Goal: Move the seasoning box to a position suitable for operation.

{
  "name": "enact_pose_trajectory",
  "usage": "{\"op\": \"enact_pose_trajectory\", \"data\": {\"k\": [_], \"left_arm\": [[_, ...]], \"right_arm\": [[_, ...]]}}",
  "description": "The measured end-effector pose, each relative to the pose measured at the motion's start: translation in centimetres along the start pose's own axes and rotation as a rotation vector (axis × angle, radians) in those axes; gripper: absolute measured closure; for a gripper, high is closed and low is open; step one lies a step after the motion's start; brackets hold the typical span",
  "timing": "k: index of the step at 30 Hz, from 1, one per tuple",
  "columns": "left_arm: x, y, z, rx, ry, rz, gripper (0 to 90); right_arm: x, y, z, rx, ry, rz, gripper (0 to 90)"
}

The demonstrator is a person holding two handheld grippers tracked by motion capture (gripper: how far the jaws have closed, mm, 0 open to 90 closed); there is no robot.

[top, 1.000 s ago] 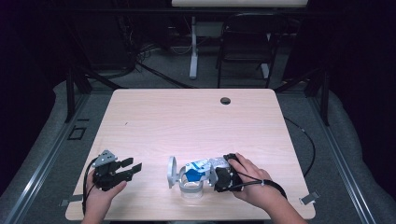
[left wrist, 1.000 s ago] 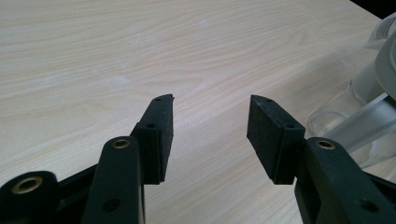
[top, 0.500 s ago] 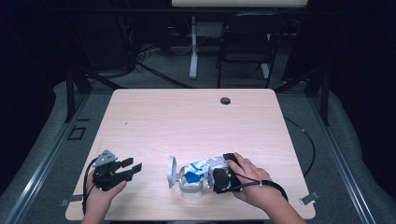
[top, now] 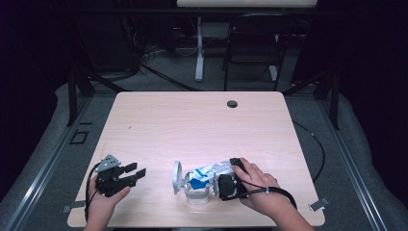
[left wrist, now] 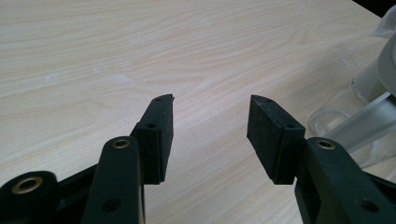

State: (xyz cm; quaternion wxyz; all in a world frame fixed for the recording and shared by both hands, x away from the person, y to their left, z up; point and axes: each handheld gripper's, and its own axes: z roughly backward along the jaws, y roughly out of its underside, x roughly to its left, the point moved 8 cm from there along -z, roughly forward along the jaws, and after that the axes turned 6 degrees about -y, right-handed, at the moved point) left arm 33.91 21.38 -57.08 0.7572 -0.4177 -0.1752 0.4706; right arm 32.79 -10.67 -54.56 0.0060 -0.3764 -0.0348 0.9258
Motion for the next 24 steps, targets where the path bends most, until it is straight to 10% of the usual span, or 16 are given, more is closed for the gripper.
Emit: {"op": "enact_pose_trajectory", "data": {"k": [24], "left_arm": [[0.10, -0.05, 0.06, -0.007, 0.000, 0.007, 51.4]], "right_arm": [[-0.30, -0.22, 0.07, 0.036, 0.032, 0.030, 43.4]]}}
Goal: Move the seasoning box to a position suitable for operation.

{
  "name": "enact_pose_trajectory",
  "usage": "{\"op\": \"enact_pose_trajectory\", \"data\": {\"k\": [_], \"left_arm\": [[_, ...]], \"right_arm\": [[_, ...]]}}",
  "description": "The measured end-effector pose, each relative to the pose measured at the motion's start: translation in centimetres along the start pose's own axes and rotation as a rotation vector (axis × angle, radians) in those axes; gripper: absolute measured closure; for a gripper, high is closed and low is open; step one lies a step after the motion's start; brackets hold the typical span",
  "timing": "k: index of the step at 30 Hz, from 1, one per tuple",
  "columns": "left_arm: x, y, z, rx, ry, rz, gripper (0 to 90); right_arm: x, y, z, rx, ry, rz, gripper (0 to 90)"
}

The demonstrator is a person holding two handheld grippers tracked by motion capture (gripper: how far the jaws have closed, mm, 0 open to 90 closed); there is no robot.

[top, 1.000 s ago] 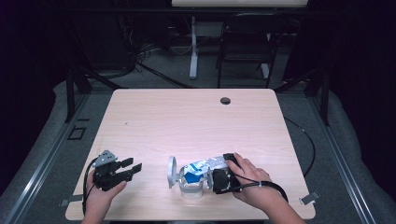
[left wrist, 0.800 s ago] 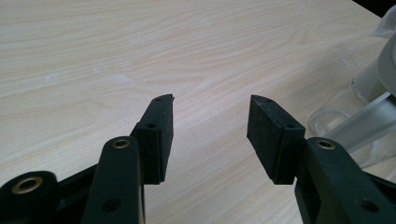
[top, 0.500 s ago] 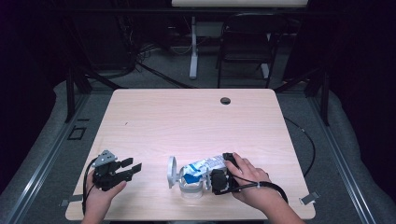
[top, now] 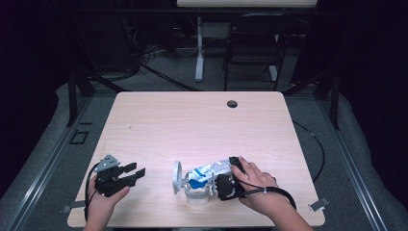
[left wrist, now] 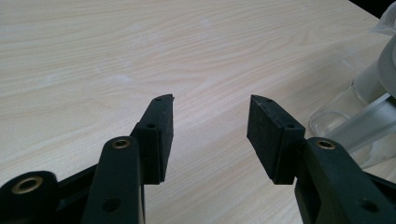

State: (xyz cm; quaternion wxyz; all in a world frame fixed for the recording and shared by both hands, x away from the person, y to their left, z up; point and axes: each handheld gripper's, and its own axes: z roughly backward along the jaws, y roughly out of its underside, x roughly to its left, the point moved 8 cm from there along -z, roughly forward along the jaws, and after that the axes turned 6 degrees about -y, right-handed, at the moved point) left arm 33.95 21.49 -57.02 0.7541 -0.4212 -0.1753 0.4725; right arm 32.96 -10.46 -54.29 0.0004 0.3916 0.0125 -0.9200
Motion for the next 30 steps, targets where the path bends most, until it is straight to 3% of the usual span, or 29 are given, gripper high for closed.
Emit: {"op": "enact_pose_trajectory", "data": {"k": [14, 17, 30], "left_arm": [[0.04, 0.01, -0.02, 0.000, -0.001, 0.000, 51.4], [0.05, 0.02, -0.03, 0.000, -0.001, 0.001, 51.4], [0.14, 0.07, -0.03, 0.001, -0.001, 0.005, 51.4]], "right_arm": [[-0.19, 0.27, -0.08, 0.021, 0.011, 0.017, 43.4], [-0.42, 0.25, 0.08, 0.037, 0.029, 0.043, 43.4], [-0.34, 0.18, 0.03, 0.036, 0.024, 0.043, 43.4]]}}
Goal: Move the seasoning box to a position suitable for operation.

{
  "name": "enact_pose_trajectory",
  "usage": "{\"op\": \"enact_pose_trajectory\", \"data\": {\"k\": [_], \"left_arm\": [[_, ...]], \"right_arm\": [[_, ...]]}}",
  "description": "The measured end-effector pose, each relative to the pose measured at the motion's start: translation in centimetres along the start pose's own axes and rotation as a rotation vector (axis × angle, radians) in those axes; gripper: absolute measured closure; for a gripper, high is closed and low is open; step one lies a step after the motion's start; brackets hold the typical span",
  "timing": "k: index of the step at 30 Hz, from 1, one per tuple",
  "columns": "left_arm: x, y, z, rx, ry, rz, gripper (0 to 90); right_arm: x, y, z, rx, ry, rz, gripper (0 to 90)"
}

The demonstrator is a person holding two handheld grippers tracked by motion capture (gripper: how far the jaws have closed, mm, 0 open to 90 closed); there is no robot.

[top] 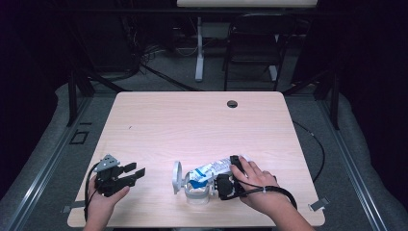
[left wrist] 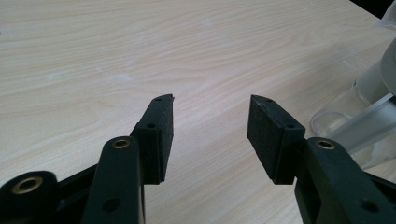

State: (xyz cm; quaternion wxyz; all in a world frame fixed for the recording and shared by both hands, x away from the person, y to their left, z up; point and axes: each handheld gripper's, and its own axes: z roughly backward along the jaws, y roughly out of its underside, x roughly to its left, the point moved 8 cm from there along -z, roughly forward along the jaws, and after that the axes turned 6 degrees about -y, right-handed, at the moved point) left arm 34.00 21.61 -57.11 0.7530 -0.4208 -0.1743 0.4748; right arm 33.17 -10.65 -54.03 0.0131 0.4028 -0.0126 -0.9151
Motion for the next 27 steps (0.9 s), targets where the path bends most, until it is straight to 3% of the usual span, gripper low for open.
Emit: {"op": "enact_pose_trajectory", "data": {"k": [27], "left_arm": [[0.19, 0.06, -0.07, -0.002, -0.003, 0.006, 51.4]], "right_arm": [[-0.34, -0.03, 0.30, 0.049, -0.027, 0.034, 43.5]]}}
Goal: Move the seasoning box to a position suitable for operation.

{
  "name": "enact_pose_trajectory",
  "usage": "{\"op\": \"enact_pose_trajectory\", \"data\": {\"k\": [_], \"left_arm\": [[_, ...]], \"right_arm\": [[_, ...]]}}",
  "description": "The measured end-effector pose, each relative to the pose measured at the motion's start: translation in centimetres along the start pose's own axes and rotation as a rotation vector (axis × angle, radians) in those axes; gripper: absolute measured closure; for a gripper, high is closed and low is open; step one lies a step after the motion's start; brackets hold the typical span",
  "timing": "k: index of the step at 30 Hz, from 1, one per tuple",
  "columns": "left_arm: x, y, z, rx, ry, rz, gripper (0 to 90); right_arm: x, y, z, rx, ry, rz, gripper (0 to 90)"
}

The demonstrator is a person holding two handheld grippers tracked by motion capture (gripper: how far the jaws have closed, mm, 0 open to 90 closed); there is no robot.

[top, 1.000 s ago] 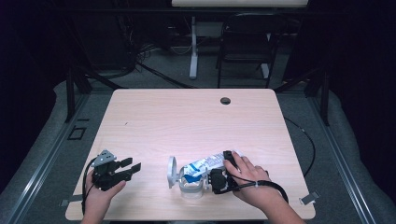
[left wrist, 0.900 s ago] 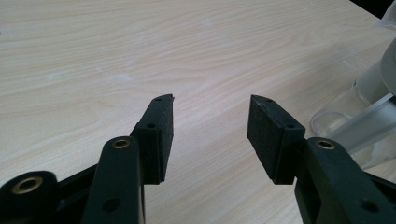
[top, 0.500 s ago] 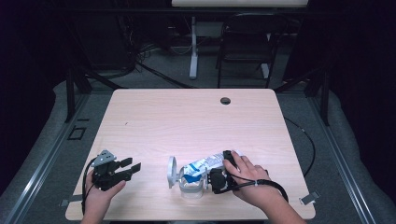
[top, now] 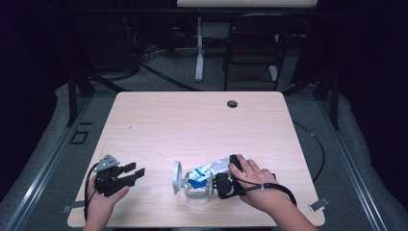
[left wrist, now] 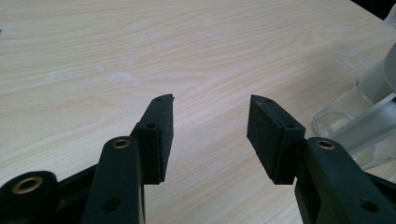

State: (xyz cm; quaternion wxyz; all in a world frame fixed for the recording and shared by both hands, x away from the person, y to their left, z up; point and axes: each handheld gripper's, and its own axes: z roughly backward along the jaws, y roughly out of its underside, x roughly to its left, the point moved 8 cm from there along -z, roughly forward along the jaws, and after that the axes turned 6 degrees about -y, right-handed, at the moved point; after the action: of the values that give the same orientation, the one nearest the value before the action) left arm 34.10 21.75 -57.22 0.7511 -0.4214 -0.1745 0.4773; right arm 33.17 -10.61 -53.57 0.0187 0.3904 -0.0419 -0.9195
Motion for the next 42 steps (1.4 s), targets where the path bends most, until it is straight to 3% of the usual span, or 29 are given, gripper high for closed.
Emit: {"op": "enact_pose_trajectory", "data": {"k": [27, 42], "left_arm": [[0.10, 0.02, 0.08, 0.005, 0.000, 0.000, 51.4], [0.14, 0.04, 0.03, 0.005, -0.001, 0.000, 51.5]], "right_arm": [[-0.25, -0.09, 0.02, 0.011, -0.005, 0.020, 43.6], [-0.47, 0.00, 0.28, 0.044, 0.026, 0.057, 43.6]]}}
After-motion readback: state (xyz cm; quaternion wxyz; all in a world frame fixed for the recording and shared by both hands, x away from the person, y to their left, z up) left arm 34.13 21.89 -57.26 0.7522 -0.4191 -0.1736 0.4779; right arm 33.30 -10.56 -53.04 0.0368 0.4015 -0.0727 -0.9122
